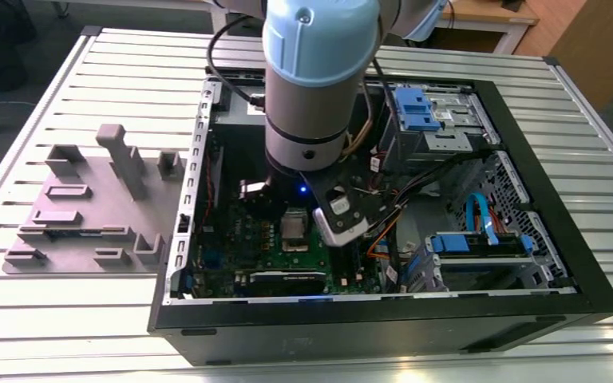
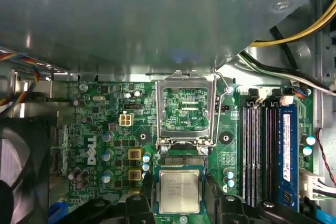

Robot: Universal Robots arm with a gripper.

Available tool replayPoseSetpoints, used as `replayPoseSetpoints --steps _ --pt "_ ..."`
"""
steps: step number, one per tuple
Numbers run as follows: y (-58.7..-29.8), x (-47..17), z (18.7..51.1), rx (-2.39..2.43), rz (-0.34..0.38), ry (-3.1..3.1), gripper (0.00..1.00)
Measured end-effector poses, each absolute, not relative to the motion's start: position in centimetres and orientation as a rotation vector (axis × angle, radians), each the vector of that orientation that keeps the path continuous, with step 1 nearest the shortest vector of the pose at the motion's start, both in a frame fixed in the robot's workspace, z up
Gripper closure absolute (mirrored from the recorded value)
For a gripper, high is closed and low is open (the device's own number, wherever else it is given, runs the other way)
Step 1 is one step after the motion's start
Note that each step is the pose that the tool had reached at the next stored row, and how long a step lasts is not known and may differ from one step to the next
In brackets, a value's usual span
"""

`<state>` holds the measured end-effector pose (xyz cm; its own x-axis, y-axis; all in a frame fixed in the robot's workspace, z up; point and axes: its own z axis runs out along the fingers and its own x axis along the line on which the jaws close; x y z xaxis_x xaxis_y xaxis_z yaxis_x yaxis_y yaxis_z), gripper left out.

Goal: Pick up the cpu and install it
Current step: 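Place the cpu into insertion slot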

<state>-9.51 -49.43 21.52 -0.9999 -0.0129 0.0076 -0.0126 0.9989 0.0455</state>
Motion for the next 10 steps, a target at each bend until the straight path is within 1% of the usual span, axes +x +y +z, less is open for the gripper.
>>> replayPoseSetpoints --steps 10 --pt "-49.5 -9.5 20.1 0.017 -0.071 -3.133 0.53"
